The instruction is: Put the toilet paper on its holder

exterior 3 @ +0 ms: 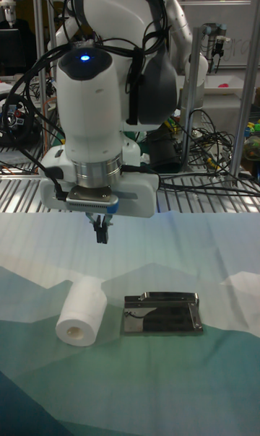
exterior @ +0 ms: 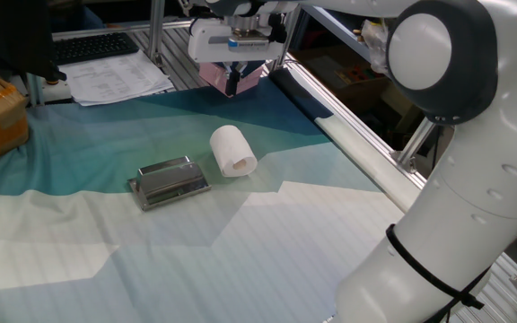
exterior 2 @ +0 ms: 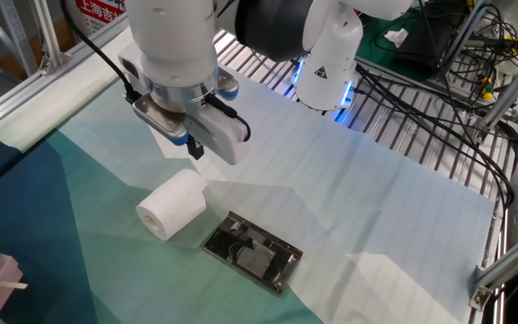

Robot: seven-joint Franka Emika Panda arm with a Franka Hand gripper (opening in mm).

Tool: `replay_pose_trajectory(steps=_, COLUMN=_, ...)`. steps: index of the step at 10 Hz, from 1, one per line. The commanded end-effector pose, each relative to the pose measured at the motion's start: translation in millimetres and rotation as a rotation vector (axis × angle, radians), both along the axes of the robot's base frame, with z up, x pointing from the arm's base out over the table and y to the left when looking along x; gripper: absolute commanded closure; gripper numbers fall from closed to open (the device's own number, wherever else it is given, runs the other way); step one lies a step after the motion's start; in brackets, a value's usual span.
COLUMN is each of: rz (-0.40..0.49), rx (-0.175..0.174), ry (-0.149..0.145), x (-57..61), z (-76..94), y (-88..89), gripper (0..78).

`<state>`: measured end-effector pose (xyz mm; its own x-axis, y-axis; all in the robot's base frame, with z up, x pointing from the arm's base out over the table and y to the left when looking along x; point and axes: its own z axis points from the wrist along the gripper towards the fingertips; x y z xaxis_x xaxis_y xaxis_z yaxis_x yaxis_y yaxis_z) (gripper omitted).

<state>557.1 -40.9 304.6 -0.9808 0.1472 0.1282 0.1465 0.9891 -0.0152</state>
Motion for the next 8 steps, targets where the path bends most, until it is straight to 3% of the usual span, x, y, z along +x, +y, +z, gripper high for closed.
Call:
replay_pose_trajectory(steps=1, rz=-0.052, rx=-0.007, ry=-0.005, x=0.5, z=1.4, y=-0.3, gripper=77.6)
replay_pose_trajectory(steps=8, rz=-0.136, rx=-0.010, ry=-0.005, x=0.5, z=1.4, y=-0.3, gripper=77.6)
